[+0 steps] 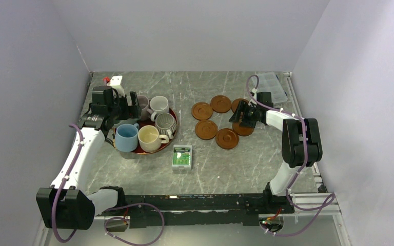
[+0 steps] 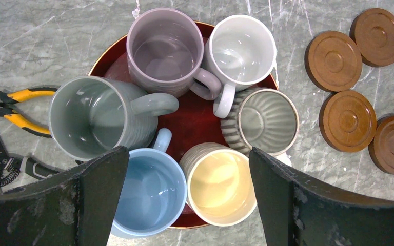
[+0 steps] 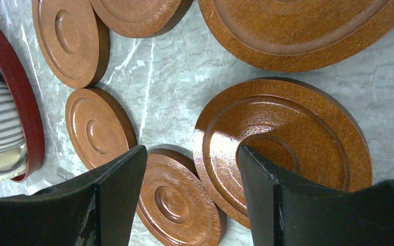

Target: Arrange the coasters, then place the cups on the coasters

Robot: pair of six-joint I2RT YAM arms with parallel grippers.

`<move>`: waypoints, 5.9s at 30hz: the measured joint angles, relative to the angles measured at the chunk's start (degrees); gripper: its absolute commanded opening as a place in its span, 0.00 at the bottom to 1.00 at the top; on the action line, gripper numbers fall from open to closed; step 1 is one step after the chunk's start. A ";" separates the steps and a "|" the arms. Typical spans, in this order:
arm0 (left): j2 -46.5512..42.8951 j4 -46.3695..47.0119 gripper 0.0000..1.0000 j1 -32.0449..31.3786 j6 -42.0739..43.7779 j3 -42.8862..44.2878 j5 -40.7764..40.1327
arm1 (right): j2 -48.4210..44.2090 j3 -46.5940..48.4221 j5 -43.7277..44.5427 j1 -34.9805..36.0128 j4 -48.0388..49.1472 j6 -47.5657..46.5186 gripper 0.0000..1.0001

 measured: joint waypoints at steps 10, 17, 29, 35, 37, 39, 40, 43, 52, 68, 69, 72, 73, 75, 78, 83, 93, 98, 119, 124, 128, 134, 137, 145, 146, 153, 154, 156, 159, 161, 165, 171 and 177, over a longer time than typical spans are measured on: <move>0.00 0.00 0.93 0.00 0.00 0.00 0.00 | -0.13 0.44 0.02 0.26 -0.96 -0.11 0.71; 0.00 0.00 0.93 0.00 0.00 0.00 0.22 | -3.61 1.29 0.02 0.66 -4.61 -1.07 0.73; 0.00 0.37 0.92 0.00 0.00 0.00 2.43 | -18.10 1.49 1.18 5.97 -4.28 -1.81 0.73; 0.00 0.39 0.92 0.00 -0.79 0.00 5.53 | -18.14 2.93 6.95 19.56 -4.50 -1.49 0.73; 0.00 0.37 0.92 0.00 -1.09 0.00 6.03 | -16.35 4.85 8.26 23.56 -4.63 -1.05 0.72; 0.00 0.33 0.92 0.00 -1.11 0.00 5.88 | -13.29 8.24 10.29 27.02 -5.22 -0.52 0.71; 0.00 0.31 0.92 0.00 -1.18 0.00 5.73 | -11.39 10.43 11.54 28.65 -5.42 -0.39 0.71; -0.02 0.17 0.93 0.00 -1.33 0.00 3.98 | -5.27 17.03 15.06 32.89 -6.08 -0.17 0.71; -0.79 -0.07 0.93 0.00 -1.66 0.00 1.70 | 10.80 36.30 24.74 43.36 -13.90 -1.36 0.65; -0.98 -0.13 0.93 -0.11 -1.75 0.02 1.86 | 26.08 54.10 39.32 46.90 -26.12 -3.54 0.50; -0.98 -0.13 0.93 -0.13 -1.75 0.02 1.86 | 26.69 54.80 39.74 46.88 -26.23 -3.69 0.49; -0.98 -0.13 0.93 -0.24 -1.75 0.02 1.86 | 28.11 56.15 40.13 46.88 -26.34 -3.93 0.44; -0.98 -0.13 0.93 -0.28 -1.75 0.02 1.86 | 28.28 56.17 40.13 46.88 -26.32 -4.00 0.42; -0.98 -0.13 0.93 -0.31 -1.75 0.02 1.86 | 28.55 56.17 40.13 46.88 -26.47 -4.26 0.40; -0.98 -0.11 0.93 -0.33 -1.75 0.02 1.88 | 28.83 56.17 40.15 46.88 -26.51 -4.39 0.35; -0.98 -0.11 0.93 -0.33 -1.75 0.02 1.86 | 29.09 56.17 40.13 46.88 -26.58 -4.44 0.29; -0.98 -0.11 0.93 -0.33 -1.75 0.02 1.88 | 30.01 57.13 40.52 46.90 -26.60 -4.31 0.14; -0.98 -0.11 0.93 -0.33 -1.75 0.02 1.88 | 30.29 57.13 42.18 47.01 -27.39 -4.15 0.04; -0.98 -0.11 0.92 -0.33 -1.73 0.02 1.33 | 21.14 51.95 50.60 49.66 -27.71 -4.31 0.00; -0.98 -0.11 0.92 -0.33 -1.75 0.02 0.70 | 15.87 48.76 52.83 49.70 -29.03 -4.35 0.00; -1.03 -0.11 0.92 -0.37 -1.73 0.02 -0.07 | 13.00 47.56 53.90 49.59 -31.61 -4.81 0.00; -2.08 0.02 0.92 -0.37 -1.73 -0.02 -1.70 | 9.33 45.27 54.14 47.04 -32.79 -6.25 0.00; -2.78 0.39 0.92 -0.37 -1.73 -0.07 -2.32 | 7.48 42.86 53.16 43.12 -32.76 -7.28 0.00; -2.91 0.42 0.92 -0.37 -1.66 -0.09 -3.08 | 5.42 37.24 50.49 30.73 -30.75 -12.20 0.00; -2.91 0.42 0.92 -0.37 -1.66 -0.09 -3.08 | 5.22 36.41 49.62 29.49 -30.08 -13.00 0.00; -2.91 0.42 0.93 -0.37 -1.64 -0.09 -3.06 | 5.44 35.52 45.16 22.60 -26.84 -18.69 0.00; -2.91 0.42 0.92 -0.37 -1.64 -0.09 -3.06 | 5.60 35.58 44.57 22.25 -26.14 -19.74 0.00; -2.91 0.42 0.93 -0.37 -1.64 -0.09 -3.02 | 6.38 36.06 43.43 20.96 -25.33 -21.35 0.00; -2.91 0.39 0.93 -0.37 -1.62 -0.09 -2.93 | 8.48 37.73 41.27 19.74 -24.61 -23.47 0.00; -2.91 0.39 0.93 -0.37 -1.62 -0.09 -2.89 | 10.16 39.10 40.35 19.26 -24.35 -24.61 0.00; -2.91 0.39 0.93 -0.37 -1.57 -0.09 -2.64 | 13.70 41.35 38.82 18.45 -23.65 -26.56 0.00; -2.91 0.39 0.93 -0.37 -1.55 -0.09 -2.01 | 16.94 43.01 37.57 17.51 -23.39 -28.24 0.00; -2.91 0.39 0.93 -0.37 -1.55 -0.09 -2.01 | 18.78 44.96 37.51 16.55 -23.21 -28.61 0.00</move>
